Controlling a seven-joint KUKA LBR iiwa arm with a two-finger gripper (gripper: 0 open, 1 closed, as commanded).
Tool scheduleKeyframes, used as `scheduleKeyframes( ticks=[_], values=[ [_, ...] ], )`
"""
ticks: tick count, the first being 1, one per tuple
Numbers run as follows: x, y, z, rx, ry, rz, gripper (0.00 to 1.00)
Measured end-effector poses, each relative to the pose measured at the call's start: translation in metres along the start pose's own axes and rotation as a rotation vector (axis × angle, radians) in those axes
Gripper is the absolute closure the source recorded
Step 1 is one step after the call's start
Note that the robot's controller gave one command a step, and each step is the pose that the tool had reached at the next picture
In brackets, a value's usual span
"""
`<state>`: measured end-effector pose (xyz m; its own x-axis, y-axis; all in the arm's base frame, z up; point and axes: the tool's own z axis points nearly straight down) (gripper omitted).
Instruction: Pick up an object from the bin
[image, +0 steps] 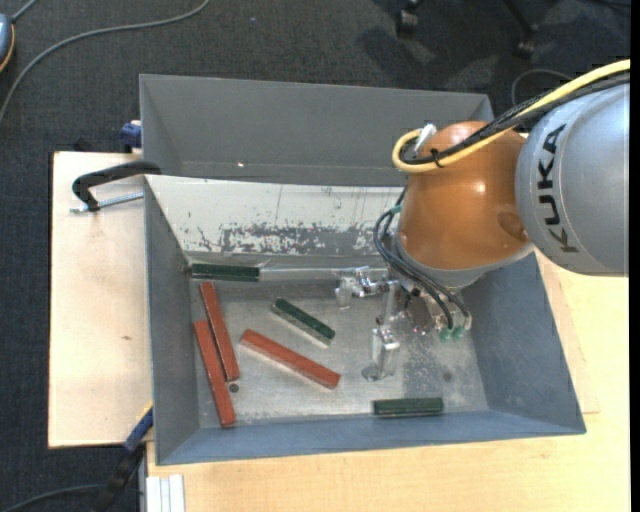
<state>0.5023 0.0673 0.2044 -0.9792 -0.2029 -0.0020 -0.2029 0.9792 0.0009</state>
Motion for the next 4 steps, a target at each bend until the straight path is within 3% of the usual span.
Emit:
scheduleKeyframes(
  ticks=[1, 2, 3, 4],
  values=[
    [-0.052, 0.039, 0.136, -0.001, 0.003, 0.177, 0.00],
    [-0.017, 0.040, 0.133, 0.000, 0.000, 0.159, 0.00],
    [-0.020, 0.039, 0.130, 0.000, -0.008, 0.159, 1.00],
    [-0.014, 0.065, -0.010, 0.000, -0.011, -0.145, 1.00]
  ],
)
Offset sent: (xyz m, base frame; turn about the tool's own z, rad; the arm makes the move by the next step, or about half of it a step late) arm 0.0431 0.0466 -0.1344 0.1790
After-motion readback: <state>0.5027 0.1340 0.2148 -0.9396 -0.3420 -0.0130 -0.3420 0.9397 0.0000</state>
